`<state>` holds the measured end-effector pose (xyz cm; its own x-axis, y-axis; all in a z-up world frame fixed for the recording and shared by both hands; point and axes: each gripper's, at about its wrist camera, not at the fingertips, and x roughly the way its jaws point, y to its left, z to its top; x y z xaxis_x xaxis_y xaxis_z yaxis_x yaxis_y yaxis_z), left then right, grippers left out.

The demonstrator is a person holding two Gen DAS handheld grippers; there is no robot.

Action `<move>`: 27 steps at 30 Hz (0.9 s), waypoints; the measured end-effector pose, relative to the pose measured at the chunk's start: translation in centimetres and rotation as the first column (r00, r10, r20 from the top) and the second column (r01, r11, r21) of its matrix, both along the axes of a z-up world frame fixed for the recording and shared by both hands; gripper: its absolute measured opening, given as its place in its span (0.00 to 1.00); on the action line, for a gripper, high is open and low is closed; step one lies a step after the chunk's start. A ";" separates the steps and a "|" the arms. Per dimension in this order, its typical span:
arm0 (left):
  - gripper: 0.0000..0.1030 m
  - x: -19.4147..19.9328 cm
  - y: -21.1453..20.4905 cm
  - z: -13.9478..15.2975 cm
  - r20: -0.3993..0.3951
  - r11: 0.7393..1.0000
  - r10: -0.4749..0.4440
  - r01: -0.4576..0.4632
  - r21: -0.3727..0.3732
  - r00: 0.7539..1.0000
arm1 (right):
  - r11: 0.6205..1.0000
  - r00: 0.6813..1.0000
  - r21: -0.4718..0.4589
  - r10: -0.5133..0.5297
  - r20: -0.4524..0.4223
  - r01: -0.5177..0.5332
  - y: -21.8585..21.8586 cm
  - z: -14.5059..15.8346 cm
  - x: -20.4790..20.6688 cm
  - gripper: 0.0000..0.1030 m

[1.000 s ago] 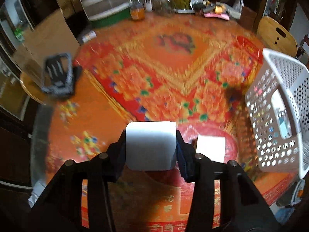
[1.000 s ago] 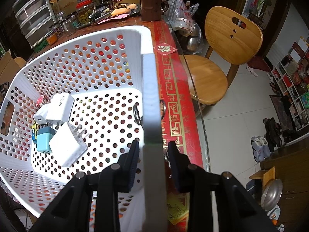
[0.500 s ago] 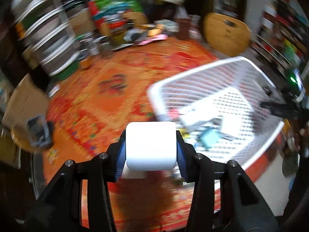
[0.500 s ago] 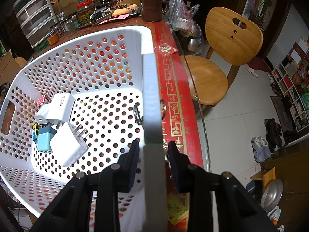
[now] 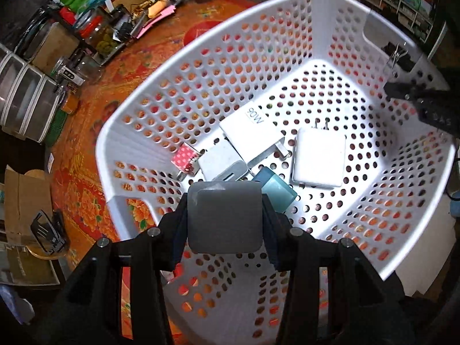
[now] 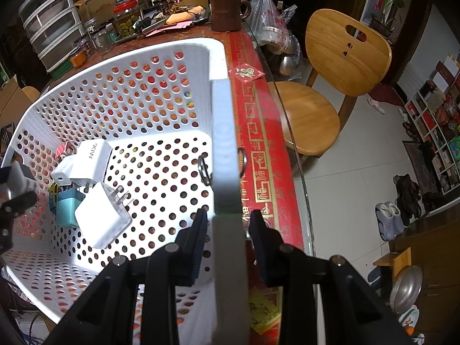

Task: Organize rigid objects
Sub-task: 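Carry the white charger into the basket and open the left tool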

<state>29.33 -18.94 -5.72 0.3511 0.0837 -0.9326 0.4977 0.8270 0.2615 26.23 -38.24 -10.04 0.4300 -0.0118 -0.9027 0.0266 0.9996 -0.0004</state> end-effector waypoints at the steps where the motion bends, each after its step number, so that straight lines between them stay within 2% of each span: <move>1: 0.41 0.1 -0.2 -0.3 -0.004 1.000 -0.007 0.008 0.013 1.000 | 1.000 1.000 -0.001 0.001 0.000 -0.001 0.0 0.0 0.0 0.28; 8: 0.41 0.6 -0.7 -2.6 -0.032 0.998 -0.009 0.011 0.064 0.999 | 1.000 1.000 0.004 0.002 0.001 -0.002 0.0 0.0 0.0 0.28; 14: 0.41 1.2 -0.4 -3.4 -0.032 0.996 -0.006 0.009 0.090 0.999 | 1.000 1.000 0.005 0.002 0.001 -0.002 0.0 0.0 0.0 0.28; 24: 0.42 2.0 -0.4 -3.9 -0.055 0.998 -0.004 0.007 0.063 0.998 | 1.000 1.000 0.006 0.007 0.003 -0.007 -0.1 -0.1 -0.1 0.28; 26: 0.44 2.0 -0.3 -3.7 -0.051 0.998 -0.013 0.016 0.063 0.999 | 1.000 1.000 0.006 0.006 0.003 -0.006 -0.1 -0.1 -0.1 0.28; 27: 0.50 1.9 -0.5 -3.6 -0.043 0.998 -0.015 0.018 0.067 0.999 | 1.000 1.000 0.004 0.005 0.002 -0.005 -0.1 -0.1 -0.1 0.28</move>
